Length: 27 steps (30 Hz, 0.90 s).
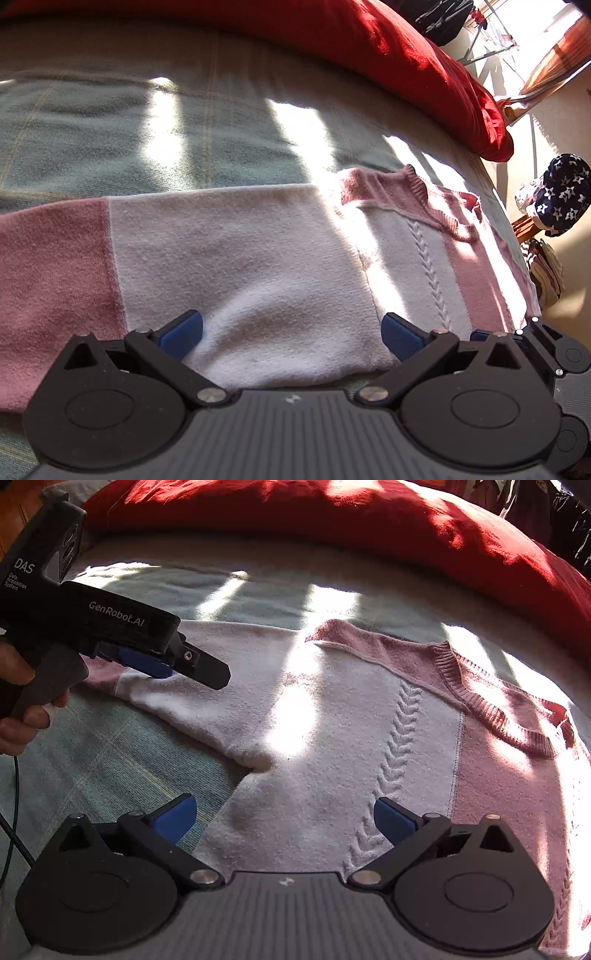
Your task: Fold clothes
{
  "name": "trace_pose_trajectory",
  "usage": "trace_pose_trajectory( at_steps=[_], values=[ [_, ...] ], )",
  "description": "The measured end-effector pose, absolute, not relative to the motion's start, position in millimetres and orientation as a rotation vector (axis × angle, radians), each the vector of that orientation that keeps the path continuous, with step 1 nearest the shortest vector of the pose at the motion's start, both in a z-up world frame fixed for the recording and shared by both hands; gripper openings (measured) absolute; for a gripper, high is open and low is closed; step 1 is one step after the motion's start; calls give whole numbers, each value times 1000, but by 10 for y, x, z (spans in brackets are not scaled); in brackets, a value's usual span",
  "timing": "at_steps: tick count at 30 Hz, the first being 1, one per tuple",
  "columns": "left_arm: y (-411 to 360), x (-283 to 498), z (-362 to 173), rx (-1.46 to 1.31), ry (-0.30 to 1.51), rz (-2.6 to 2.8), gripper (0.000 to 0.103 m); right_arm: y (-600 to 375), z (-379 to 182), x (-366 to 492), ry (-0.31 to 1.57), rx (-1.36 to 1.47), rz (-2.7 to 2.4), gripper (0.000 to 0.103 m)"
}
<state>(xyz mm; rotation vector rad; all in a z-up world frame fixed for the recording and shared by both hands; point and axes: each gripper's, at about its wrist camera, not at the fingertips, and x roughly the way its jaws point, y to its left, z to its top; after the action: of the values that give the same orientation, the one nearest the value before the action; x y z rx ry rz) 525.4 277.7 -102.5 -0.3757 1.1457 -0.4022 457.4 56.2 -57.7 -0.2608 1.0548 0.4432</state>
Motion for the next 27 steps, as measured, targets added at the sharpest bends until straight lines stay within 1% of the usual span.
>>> trace_pose_trajectory(
  at_steps=[5,10,15,21,24,27],
  values=[
    [3037,5083,-914,-403,1141,-385,102,491,-623,4605,1076,-235,421,103],
    [3022,5166,-813,-358,1050,-363,102,495,-707,4618,1108,-207,409,103],
    [3098,5171,-912,-301,1072,-291,102,536,-736,4598,1118,-223,421,103],
    [3389,5054,-1012,-235,1101,-166,102,617,-560,4610,1030,-158,508,103],
    [3384,5048,-1026,-215,1103,-172,102,792,-605,4613,1042,-106,585,103],
    [3378,5041,-1041,-195,1105,-178,102,957,-754,4590,1092,-60,628,103]
  ],
)
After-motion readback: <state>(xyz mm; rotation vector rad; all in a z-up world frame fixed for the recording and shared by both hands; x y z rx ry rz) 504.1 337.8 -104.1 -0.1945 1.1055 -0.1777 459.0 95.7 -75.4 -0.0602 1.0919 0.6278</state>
